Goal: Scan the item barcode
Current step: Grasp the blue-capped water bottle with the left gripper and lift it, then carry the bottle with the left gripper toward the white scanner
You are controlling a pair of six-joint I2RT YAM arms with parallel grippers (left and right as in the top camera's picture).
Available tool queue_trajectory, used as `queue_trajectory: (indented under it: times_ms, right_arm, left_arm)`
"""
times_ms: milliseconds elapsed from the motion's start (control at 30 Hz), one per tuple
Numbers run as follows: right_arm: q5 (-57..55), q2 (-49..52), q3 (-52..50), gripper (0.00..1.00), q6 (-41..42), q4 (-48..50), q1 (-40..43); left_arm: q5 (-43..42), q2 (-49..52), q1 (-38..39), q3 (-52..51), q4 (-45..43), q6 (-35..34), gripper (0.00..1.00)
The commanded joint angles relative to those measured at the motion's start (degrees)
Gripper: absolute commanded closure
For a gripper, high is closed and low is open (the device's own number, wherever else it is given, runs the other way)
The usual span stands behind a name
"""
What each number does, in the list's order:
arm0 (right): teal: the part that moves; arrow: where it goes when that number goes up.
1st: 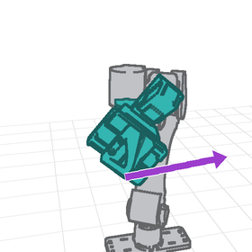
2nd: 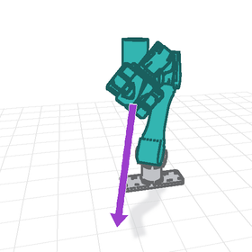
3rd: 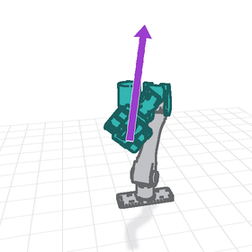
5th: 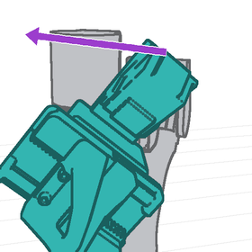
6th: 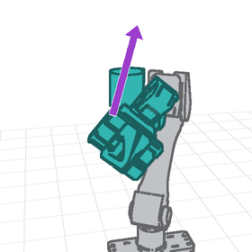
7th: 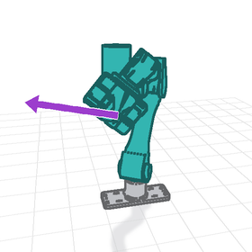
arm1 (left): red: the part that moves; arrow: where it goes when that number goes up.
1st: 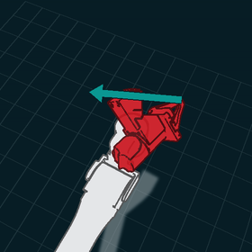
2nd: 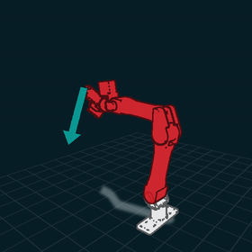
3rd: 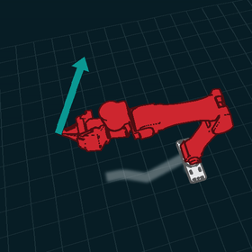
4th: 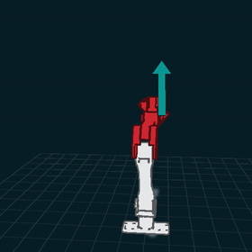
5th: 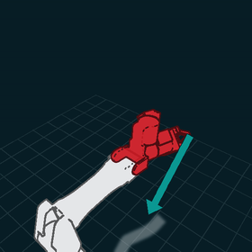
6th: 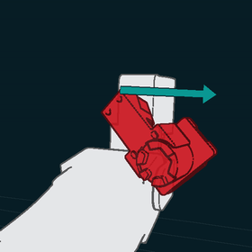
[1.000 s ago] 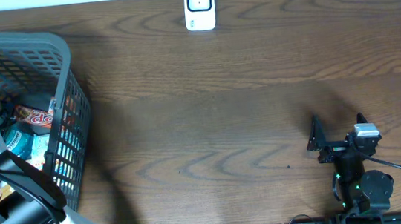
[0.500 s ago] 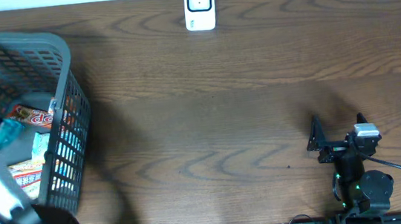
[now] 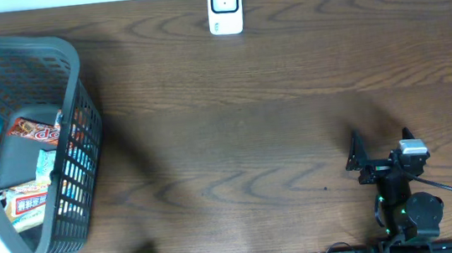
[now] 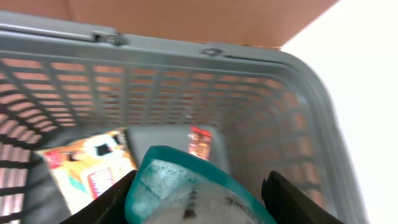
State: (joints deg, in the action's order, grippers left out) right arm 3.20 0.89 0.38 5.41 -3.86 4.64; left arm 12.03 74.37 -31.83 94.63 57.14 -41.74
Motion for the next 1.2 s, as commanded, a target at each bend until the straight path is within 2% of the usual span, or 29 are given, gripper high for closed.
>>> queue_trajectory:
  times_ms: [0,233,400,767,1167]
  right_arm:
    - [-0.09,-0.22,-0.07,0.01,-0.35,-0.22,0.15]
    - [-0.09,-0.22,-0.07,0.01,-0.35,-0.22,0.15]
    - [-0.09,-0.22,-0.07,0.01,-0.35,-0.22,0.15]
    - [-0.09,-0.22,-0.07,0.01,-0.35,-0.22,0.15]
    - [-0.07,-0.22,-0.07,0.01,-0.35,-0.22,0.15]
  left_arm:
    - [-8.66,-3.61,-0.24,1.27,-1.66,-0.72,0.53]
    - [-24.37,-6.75,0.04,1.27,-2.84,-3.41,0.57]
    - [-29.38,-6.97,3.5,1.25,-2.78,-3.41,0.6]
    - [-29.27,-5.18,19.93,1.22,-4.63,-4.68,0.6]
    - [-17.99,5.95,39.39,1.22,-4.55,-4.42,0.6]
